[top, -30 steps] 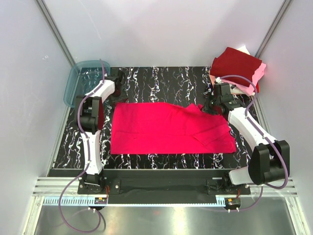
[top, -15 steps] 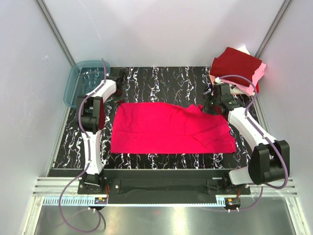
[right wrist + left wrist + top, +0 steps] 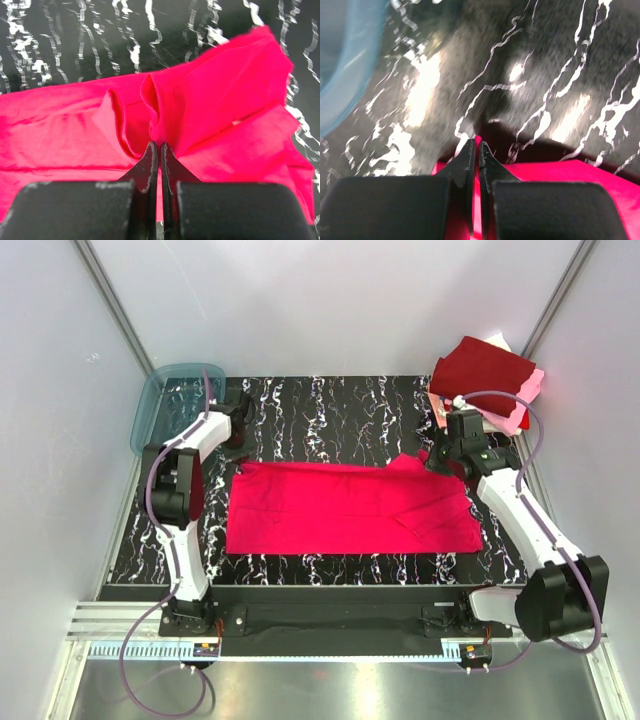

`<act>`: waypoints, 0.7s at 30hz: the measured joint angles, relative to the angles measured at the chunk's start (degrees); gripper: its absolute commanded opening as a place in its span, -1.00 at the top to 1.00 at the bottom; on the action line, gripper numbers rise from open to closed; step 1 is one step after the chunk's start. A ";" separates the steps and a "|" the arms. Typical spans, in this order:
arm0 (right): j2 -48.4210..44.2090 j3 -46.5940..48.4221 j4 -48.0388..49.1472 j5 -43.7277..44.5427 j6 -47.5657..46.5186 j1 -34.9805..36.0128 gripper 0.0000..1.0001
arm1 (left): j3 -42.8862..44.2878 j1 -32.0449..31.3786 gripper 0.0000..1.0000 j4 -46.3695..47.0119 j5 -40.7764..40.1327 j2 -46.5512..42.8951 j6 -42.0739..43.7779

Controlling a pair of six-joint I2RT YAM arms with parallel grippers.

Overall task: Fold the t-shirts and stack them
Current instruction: Fold the tshirt

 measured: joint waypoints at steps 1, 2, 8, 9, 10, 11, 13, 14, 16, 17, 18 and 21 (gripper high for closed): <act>-0.85 -0.59 -0.24 0.63 0.13 0.00 1.00 | -0.90 0.00 1.00 0.00 -0.24 -1.16 0.00; -1.62 -1.25 -0.61 1.22 0.31 0.00 1.00 | -1.53 0.02 1.00 -0.04 -0.42 -2.08 0.02; -6.08 -5.92 -3.91 3.61 1.33 0.00 1.00 | -4.28 0.00 1.00 0.59 -0.83 -4.70 0.11; -6.75 -6.56 -4.42 3.82 1.42 0.00 1.00 | -4.61 0.00 1.00 0.55 -0.83 -4.72 0.13; -7.56 -7.19 -5.01 3.91 1.57 0.00 1.00 | -5.03 0.00 1.00 0.59 -0.85 -4.72 0.15; -8.28 -7.69 -5.44 3.98 1.70 0.00 1.00 | -5.35 0.00 1.00 0.55 -0.85 -4.74 0.13; -9.46 -8.37 -6.25 4.00 1.88 0.00 1.00 | -5.88 0.00 1.00 0.52 -0.92 -4.96 0.15; -9.94 -8.59 -6.56 4.04 1.99 0.00 1.00 | -6.10 0.00 1.00 0.39 -0.94 -5.22 0.15; -10.67 -8.90 -7.10 4.31 2.14 0.00 1.00 | -6.19 -0.07 1.00 0.17 -1.31 -5.99 0.24; -10.88 -8.92 -7.37 4.44 2.19 0.00 1.00 | -6.16 -0.20 1.00 0.13 -1.60 -6.49 0.37; -11.17 -8.94 -7.58 4.55 2.27 0.00 1.00 | -6.14 -0.31 1.00 0.02 -1.92 -7.04 0.48; -11.89 -8.96 -8.04 5.01 2.60 0.00 1.00 | -5.29 -0.76 1.00 -0.92 -3.19 -8.28 0.98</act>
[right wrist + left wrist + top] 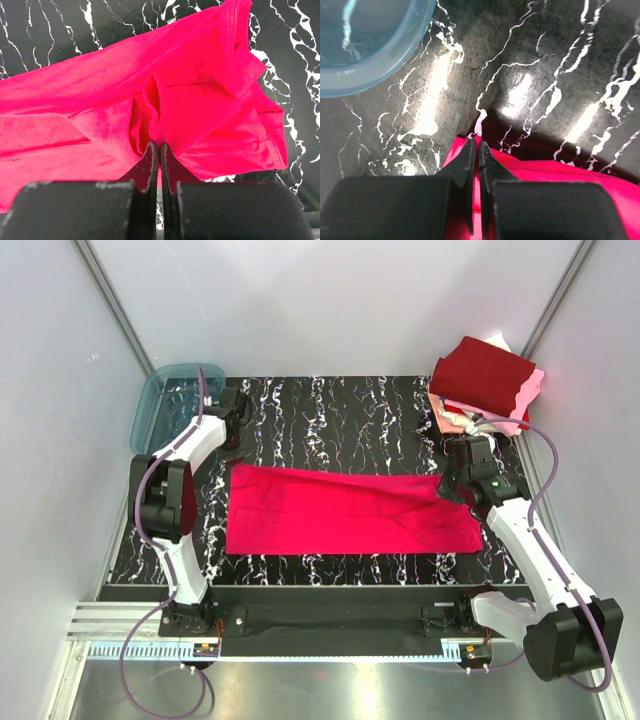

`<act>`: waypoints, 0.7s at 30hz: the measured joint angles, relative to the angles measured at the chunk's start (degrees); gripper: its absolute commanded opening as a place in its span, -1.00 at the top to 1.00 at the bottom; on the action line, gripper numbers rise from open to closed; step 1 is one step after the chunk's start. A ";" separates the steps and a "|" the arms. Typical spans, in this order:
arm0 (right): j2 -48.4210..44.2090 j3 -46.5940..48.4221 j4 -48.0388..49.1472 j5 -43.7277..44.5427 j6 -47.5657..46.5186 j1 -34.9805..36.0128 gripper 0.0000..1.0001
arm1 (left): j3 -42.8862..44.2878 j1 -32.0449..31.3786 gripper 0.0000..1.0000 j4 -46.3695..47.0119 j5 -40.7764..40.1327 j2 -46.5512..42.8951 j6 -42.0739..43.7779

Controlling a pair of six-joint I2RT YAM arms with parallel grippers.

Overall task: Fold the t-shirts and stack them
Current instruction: Fold the tshirt

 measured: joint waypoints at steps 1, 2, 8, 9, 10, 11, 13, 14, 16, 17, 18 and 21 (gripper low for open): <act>-0.31 0.00 -0.22 0.09 0.11 0.00 1.00 | 0.11 -0.13 1.00 -0.04 -0.31 -0.39 0.17; -0.66 0.00 -0.55 0.09 0.28 0.00 1.00 | 0.11 -0.26 1.00 -0.13 -0.55 -0.81 0.26; -2.99 -0.66 -1.90 0.35 1.09 0.00 1.00 | -2.99 -1.31 1.00 0.39 -1.53 -5.05 0.28; -3.34 -0.68 -2.36 0.46 1.29 0.00 1.00 | -3.85 -1.46 1.00 0.39 -1.62 -5.75 0.28; -3.72 -0.72 -2.62 0.57 1.53 0.00 1.00 | -4.81 -1.62 1.00 0.42 -1.68 -6.36 0.28; -4.13 -0.76 -2.91 0.70 1.84 0.00 1.00 | -5.84 -1.73 1.00 0.61 -1.81 -6.88 0.26; -5.01 -0.79 -3.65 0.98 2.67 0.00 1.00 | -7.78 -1.88 1.00 0.70 -1.90 -7.72 0.26; -5.57 -0.81 -4.15 1.03 3.39 0.00 1.00 | -8.55 -1.90 1.00 0.66 -1.97 -8.02 0.26; -6.45 -0.92 -4.76 0.96 4.74 0.00 1.00 | -9.60 -1.92 1.00 0.68 -2.03 -8.33 0.26; -6.88 -1.09 -5.05 0.94 5.51 0.00 1.00 | -10.10 -1.95 1.00 0.79 -2.03 -8.50 0.26; -7.39 -1.42 -5.35 0.90 6.51 0.00 1.00 | -10.58 -1.99 1.00 0.74 -2.05 -8.79 0.26; -8.72 -2.82 -6.43 0.72 10.19 0.02 0.86 | -12.09 -2.29 0.36 0.85 -2.36 -10.10 0.33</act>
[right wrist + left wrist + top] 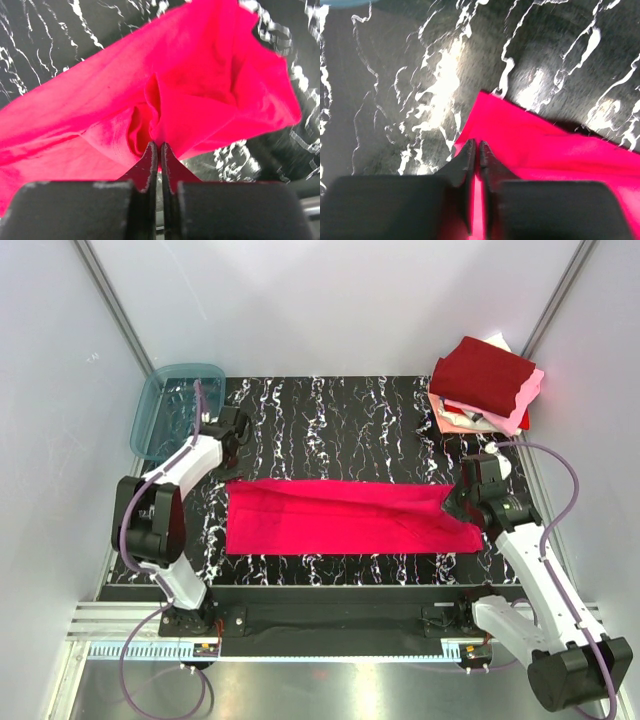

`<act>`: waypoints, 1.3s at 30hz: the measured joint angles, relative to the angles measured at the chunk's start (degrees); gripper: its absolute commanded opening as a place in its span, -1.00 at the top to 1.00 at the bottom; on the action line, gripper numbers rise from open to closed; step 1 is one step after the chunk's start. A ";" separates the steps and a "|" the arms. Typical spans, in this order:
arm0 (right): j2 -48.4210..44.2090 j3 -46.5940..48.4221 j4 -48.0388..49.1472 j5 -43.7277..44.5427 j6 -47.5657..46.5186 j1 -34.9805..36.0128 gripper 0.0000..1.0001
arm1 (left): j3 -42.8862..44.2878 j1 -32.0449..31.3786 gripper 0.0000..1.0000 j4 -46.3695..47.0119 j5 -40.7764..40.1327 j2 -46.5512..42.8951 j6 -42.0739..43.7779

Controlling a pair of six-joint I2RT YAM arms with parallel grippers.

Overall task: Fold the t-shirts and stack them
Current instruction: Fold the tshirt

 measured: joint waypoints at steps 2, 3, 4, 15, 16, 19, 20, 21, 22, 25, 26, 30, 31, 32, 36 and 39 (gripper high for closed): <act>-1.62 -1.73 -0.87 0.00 4.15 -0.02 0.16 | -2.29 -0.13 -0.19 0.35 -0.61 -2.32 -0.39; -2.49 -2.67 -1.16 0.02 6.05 -0.02 -0.14 | -3.28 -0.13 -0.26 0.33 -0.81 -3.39 -0.42; -3.85 -4.02 -1.36 0.13 7.87 0.00 -0.43 | -4.87 -0.20 -0.33 0.81 -1.09 -4.98 -0.94; -6.27 -6.51 -2.91 1.11 14.32 -0.02 -0.87 | -10.34 -0.31 -0.44 1.46 -2.05 -15.50 -2.47; -5.95 -6.58 -2.34 1.01 14.36 -0.02 -0.86 | -10.43 -0.44 -0.42 2.05 -1.70 -15.39 -2.47; -3.43 -7.56 1.22 -0.31 14.49 -0.02 -0.83 | -10.91 -1.55 -0.39 4.17 -0.57 -14.88 -2.47; -1.84 -7.91 2.45 -0.68 14.49 -0.02 -0.83 | -11.06 -2.27 -0.37 5.07 -0.15 -14.21 -2.47; 0.22 -8.15 3.74 -1.25 14.43 -0.02 -0.82 | -11.06 -3.08 -0.36 5.70 0.22 -13.22 -2.47; 2.78 -8.24 5.09 -1.92 14.34 -0.02 -0.82 | -11.06 -3.93 -0.35 6.51 0.59 -12.00 -2.47; 12.37 -8.24 9.73 -3.50 13.68 0.00 -0.81 | -11.06 -6.14 -0.29 8.41 1.62 -7.19 -2.47; 15.65 -8.15 11.23 -3.82 13.29 0.00 -0.81 | -11.06 -6.60 -0.27 8.76 1.97 -5.84 -2.45; 29.62 -5.22 13.99 -5.99 10.62 -0.02 -0.79 | -11.06 -8.15 -0.12 9.90 3.56 0.22 -2.47; 33.40 -3.45 14.21 -6.51 9.75 -0.02 -0.79 | -10.95 -8.31 -0.11 10.05 3.93 1.14 -2.62; 36.35 -0.52 12.35 -6.95 8.90 -0.02 -0.79 | -10.80 -8.44 -0.09 10.73 4.02 1.14 -2.58; 45.66 9.57 11.52 -9.42 5.51 -0.09 -0.75 | -10.84 -9.09 -0.01 11.15 3.89 1.46 -2.73; 53.07 19.04 9.53 -11.10 3.08 -0.07 -0.72 | -11.74 -9.79 0.03 11.93 3.61 0.92 -2.95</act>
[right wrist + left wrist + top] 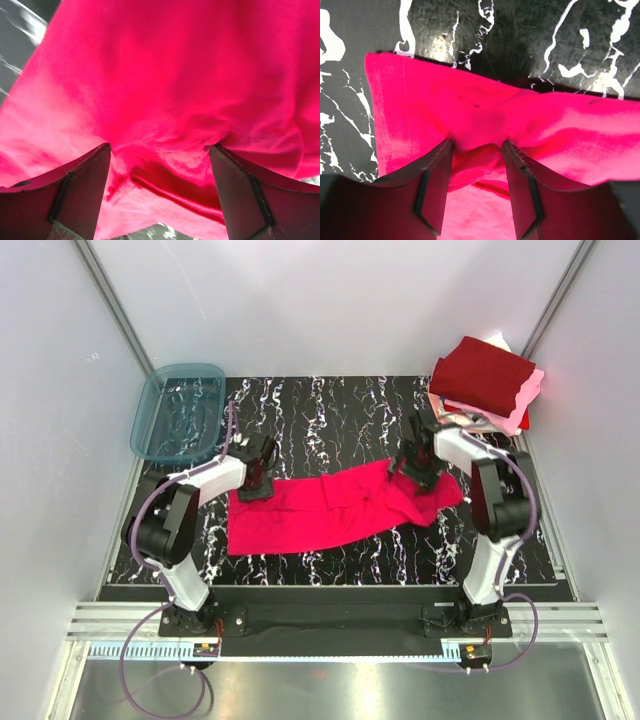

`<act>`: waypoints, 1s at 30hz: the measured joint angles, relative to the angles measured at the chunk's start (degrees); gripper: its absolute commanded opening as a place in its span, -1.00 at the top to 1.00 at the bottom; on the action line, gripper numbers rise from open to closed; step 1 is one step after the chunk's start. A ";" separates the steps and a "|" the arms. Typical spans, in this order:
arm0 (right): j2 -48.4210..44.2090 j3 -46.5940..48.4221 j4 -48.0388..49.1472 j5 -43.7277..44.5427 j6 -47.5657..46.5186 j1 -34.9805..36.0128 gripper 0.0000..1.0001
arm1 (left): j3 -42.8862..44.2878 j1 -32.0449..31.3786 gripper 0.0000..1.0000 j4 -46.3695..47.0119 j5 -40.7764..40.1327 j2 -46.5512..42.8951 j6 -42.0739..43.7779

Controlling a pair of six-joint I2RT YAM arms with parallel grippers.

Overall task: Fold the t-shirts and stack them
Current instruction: Fold the tshirt

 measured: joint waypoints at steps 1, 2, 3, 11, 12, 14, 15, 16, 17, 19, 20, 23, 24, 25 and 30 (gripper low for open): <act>2.78 3.65 -0.66 -0.39 -0.76 0.00 -0.71 | -0.59 -0.20 0.03 0.42 0.09 -0.44 -0.11; 5.77 7.78 -1.70 -0.79 -1.44 0.00 -0.69 | -1.29 -0.48 0.04 0.48 0.22 -1.09 -0.28; 8.63 12.22 -3.26 -1.31 -2.08 0.00 -0.68 | -2.23 -1.05 0.05 0.35 0.33 -1.88 -0.66; 30.84 47.45 -12.04 -6.36 -4.68 0.31 -0.47 | -15.30 -14.12 0.01 -5.25 4.02 -16.09 -7.98; 33.11 51.54 -12.98 -7.37 -4.83 0.55 -0.43 | -16.72 -15.54 0.01 -5.90 4.96 -17.84 -9.01; 37.33 58.75 -14.75 -8.81 -4.94 1.14 -0.40 | -19.47 -18.21 0.01 -6.93 6.58 -21.27 -11.61; 39.19 62.01 -15.13 -9.68 -4.94 1.57 -0.39 | -20.87 -19.71 0.02 -6.80 7.28 -22.69 -13.05; 40.87 64.83 -15.28 -10.56 -4.92 2.10 -0.39 | -21.92 -21.07 0.02 -6.51 7.65 -23.85 -14.51; 42.14 66.97 -15.23 -11.34 -4.90 2.64 -0.38 | -22.73 -22.40 0.02 -6.03 8.04 -24.83 -15.78; 44.61 70.97 -14.86 -13.16 -4.76 3.98 -0.38 | -24.83 -26.43 0.03 -3.63 8.81 -27.12 -19.21; 45.79 72.76 -14.23 -14.16 -4.59 4.70 -0.38 | -25.75 -28.76 0.04 -2.01 9.60 -27.91 -21.27; 49.05 77.18 -11.19 -17.88 -3.58 6.84 -0.38 | -27.50 -36.26 0.05 4.28 11.50 -28.28 -27.85; 50.12 78.51 -9.79 -19.19 -2.91 7.48 -0.38 | -27.61 -38.91 0.06 6.34 11.69 -27.52 -30.21; 51.21 79.62 -8.24 -20.26 -2.19 8.09 -0.38 | -27.54 -41.48 0.03 8.68 12.31 -26.51 -32.28; 55.30 84.39 -2.49 -23.06 1.88 9.77 -0.40 | -23.30 -50.88 -0.01 11.37 13.44 -17.42 -38.60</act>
